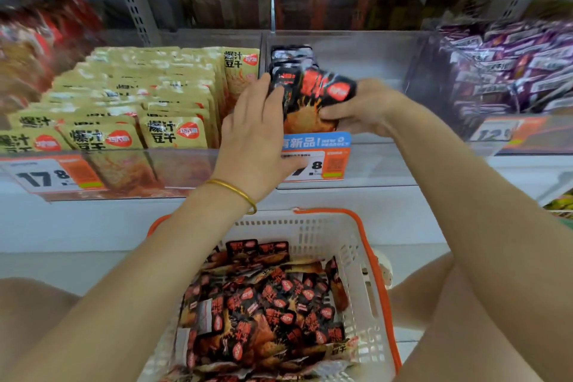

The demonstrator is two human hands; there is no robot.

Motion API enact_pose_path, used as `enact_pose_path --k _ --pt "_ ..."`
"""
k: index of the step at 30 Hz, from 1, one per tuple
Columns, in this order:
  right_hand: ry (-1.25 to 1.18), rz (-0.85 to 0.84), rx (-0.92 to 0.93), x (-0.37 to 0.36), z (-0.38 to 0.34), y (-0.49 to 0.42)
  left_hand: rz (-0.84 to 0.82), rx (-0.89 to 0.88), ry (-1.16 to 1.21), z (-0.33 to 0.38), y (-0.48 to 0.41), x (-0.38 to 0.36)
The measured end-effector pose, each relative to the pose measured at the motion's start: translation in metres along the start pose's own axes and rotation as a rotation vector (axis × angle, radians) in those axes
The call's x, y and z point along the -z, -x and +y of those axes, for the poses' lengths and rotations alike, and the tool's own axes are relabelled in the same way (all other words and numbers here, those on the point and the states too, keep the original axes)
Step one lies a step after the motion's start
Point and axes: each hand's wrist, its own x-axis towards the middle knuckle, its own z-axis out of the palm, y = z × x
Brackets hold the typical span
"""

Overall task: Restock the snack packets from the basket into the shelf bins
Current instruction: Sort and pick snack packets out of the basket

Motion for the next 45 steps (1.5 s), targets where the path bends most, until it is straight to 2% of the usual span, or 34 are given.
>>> enact_pose_path --k 2,5,9,21,32,40,45 --pt "0.194 0.001 -0.070 -0.006 0.009 -0.012 0.002 -0.002 -0.016 -0.001 0.001 -0.003" --pt "0.662 0.042 -0.132 -0.009 0.013 -0.023 0.013 -0.009 -0.022 -0.002 0.002 -0.005" --pt "0.873 -0.021 -0.183 -0.015 0.008 -0.025 0.029 -0.017 -0.025 -0.004 0.003 -0.006" --pt "0.706 0.039 -0.081 -0.028 0.008 -0.031 0.043 -0.013 0.002 -0.004 0.003 -0.008" --pt "0.611 -0.042 -0.119 -0.024 -0.005 -0.008 0.063 -0.017 -0.062 -0.003 0.004 -0.009" --pt "0.684 0.023 -0.171 -0.022 -0.004 -0.009 0.090 -0.031 -0.093 -0.005 0.005 -0.012" --pt "0.511 0.113 -0.165 -0.014 -0.007 -0.004 0.199 -0.095 -0.092 -0.007 0.009 -0.018"
